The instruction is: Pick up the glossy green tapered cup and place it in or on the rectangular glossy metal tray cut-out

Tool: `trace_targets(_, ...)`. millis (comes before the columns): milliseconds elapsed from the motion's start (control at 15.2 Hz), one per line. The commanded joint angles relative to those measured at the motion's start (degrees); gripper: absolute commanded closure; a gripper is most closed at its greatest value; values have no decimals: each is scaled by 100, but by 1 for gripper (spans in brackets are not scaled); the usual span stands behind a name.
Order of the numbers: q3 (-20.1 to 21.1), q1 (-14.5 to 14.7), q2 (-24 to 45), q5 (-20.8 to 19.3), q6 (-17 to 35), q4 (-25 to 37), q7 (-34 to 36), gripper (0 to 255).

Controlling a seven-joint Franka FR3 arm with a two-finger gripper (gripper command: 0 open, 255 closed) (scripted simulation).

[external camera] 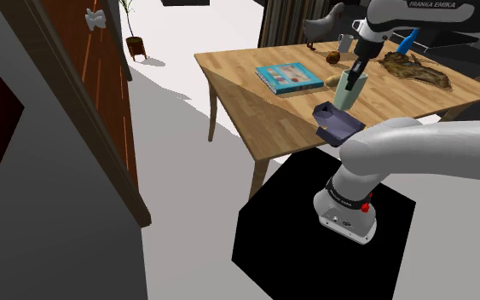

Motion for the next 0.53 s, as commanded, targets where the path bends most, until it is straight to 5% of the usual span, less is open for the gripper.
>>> trace_targets(0, -63, -17, 21, -56, 174, -146, 12, 255)
trace_targets(462, -267, -79, 120, -248, 734, -611, 59, 255)
